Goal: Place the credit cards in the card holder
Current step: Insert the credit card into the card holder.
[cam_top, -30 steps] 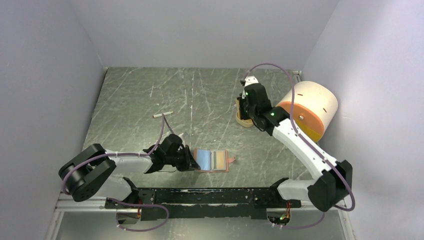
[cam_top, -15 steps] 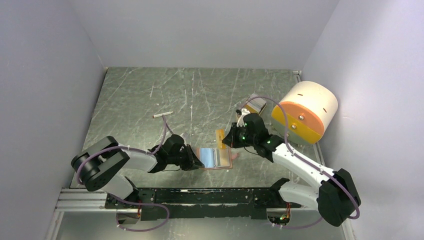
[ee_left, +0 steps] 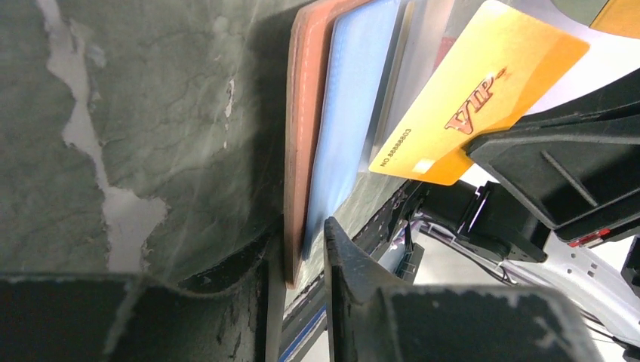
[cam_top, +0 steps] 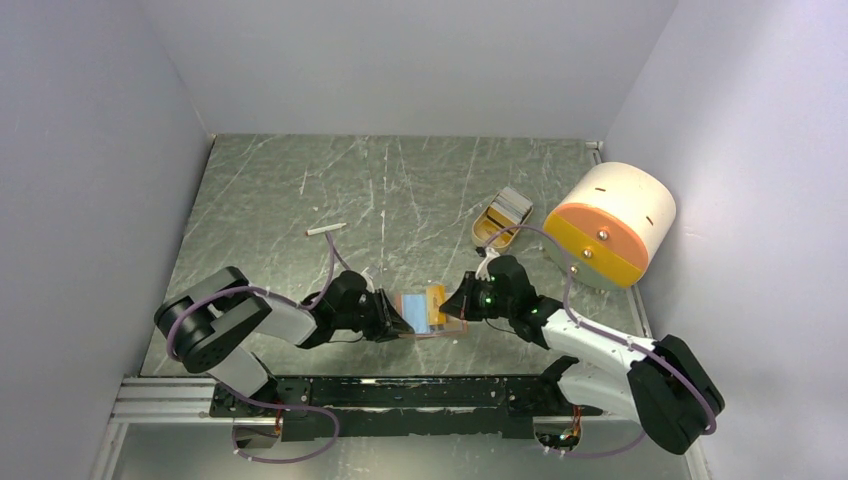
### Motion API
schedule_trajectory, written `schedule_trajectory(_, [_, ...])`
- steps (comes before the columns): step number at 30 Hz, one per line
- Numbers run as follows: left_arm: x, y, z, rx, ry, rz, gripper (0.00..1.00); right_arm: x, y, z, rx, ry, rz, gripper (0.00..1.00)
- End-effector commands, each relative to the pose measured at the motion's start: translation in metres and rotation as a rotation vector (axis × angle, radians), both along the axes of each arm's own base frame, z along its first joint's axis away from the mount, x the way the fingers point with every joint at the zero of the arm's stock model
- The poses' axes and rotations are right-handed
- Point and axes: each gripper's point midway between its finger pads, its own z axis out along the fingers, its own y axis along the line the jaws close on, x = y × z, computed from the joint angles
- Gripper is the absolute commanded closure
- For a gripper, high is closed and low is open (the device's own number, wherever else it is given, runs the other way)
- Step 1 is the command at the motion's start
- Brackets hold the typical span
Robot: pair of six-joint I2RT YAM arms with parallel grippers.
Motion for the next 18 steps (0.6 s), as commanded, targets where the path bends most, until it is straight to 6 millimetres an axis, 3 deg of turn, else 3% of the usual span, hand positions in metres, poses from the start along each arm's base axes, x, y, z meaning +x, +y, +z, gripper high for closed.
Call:
schedule_trajectory(1, [-0.01,0.01,-0.012,0.024,0.01,-0.023,0.72,0.008,0.005,0.003,0.007,-0.027,-0.001,1.0])
schedule_trajectory(18, [-0.015,0.009,-0.019,0.037,0.024,-0.057,0.79,0.004,0.0,-0.026,0.043,0.061,-0.028,1.0])
